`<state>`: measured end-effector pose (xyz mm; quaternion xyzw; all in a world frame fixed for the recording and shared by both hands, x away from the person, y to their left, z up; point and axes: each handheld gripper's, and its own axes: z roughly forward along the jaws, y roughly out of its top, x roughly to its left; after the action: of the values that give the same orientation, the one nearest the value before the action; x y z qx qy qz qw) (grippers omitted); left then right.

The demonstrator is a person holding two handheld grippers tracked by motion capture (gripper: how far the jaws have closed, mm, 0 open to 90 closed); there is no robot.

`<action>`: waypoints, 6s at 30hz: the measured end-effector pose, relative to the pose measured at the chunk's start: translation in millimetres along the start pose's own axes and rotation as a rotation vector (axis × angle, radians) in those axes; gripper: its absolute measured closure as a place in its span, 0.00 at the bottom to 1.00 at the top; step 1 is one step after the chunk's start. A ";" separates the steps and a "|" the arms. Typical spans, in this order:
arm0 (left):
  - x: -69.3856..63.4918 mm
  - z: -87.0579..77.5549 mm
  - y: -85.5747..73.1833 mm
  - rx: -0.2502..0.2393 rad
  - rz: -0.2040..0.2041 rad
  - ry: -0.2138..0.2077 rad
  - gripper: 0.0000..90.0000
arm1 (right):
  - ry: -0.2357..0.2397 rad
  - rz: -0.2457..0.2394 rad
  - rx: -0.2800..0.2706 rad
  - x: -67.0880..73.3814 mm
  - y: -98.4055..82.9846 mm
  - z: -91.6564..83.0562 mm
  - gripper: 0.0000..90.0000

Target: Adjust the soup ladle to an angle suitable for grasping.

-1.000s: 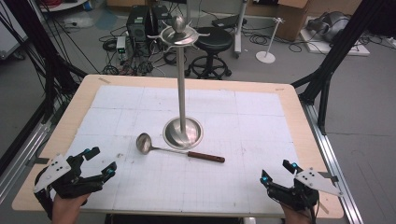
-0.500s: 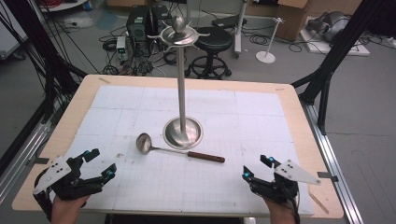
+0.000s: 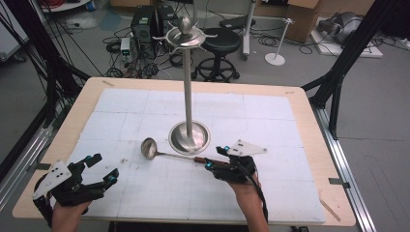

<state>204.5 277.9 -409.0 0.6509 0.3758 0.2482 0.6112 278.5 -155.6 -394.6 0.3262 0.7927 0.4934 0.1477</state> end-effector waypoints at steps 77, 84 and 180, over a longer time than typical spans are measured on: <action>8.8 -4.9 -2.2 0.005 -0.047 0.016 0.19 | 0.425 -0.400 0.460 54.6 34.8 148.0 0.70; 8.8 -5.3 -2.4 0.008 -0.046 0.016 0.19 | 0.279 -0.293 0.270 40.5 26.1 93.9 0.63; 18.2 -12.2 -0.1 -0.011 -0.071 0.049 0.19 | -0.353 0.178 0.171 -25.0 -43.2 31.6 1.00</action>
<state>205.8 299.7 -410.0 0.6276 0.4122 0.2444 0.6136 298.6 -163.5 -449.6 0.4877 0.7614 0.3709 0.2117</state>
